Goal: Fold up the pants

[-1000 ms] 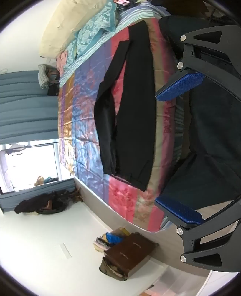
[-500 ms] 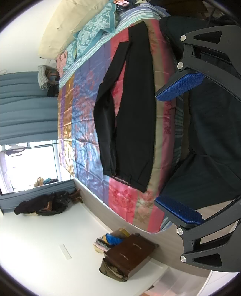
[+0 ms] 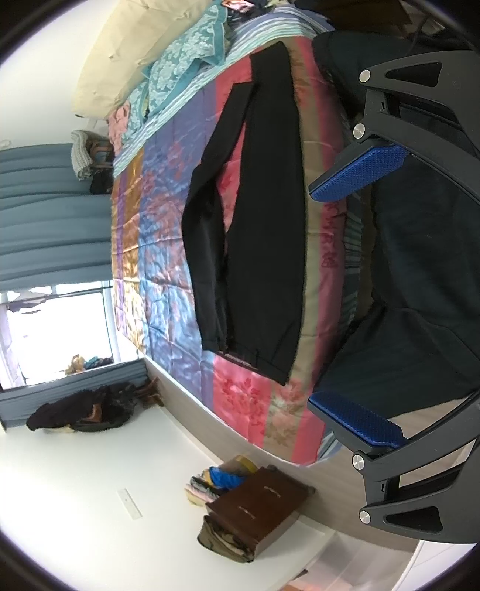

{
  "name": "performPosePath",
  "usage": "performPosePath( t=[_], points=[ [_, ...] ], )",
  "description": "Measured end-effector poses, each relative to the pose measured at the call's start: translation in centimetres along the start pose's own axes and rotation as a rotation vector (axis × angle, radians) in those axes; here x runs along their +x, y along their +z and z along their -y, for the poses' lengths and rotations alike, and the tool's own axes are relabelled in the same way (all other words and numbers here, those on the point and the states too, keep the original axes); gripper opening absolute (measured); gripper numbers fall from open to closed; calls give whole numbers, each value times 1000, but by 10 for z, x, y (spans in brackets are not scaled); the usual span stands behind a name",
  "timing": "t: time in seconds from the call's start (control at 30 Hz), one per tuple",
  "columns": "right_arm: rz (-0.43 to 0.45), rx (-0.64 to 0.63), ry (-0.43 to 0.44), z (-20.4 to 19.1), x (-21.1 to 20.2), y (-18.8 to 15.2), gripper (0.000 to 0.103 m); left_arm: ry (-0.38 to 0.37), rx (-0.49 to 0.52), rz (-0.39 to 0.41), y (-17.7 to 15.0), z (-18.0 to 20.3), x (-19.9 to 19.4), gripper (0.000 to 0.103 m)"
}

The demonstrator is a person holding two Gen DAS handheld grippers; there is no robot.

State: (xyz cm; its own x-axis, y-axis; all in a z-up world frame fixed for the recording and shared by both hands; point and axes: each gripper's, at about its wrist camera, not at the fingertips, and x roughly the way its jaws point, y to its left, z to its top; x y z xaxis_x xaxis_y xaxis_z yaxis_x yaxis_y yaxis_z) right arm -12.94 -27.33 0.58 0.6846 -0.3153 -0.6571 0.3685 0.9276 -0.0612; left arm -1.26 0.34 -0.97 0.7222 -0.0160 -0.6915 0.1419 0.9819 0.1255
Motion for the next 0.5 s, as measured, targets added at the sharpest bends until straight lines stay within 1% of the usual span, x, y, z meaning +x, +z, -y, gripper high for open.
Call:
performPosePath(
  t=[0.5],
  points=[
    [-6,-18,0,-3,5,-7,103,-2,0,-14,-2,-1,6,102]
  ],
)
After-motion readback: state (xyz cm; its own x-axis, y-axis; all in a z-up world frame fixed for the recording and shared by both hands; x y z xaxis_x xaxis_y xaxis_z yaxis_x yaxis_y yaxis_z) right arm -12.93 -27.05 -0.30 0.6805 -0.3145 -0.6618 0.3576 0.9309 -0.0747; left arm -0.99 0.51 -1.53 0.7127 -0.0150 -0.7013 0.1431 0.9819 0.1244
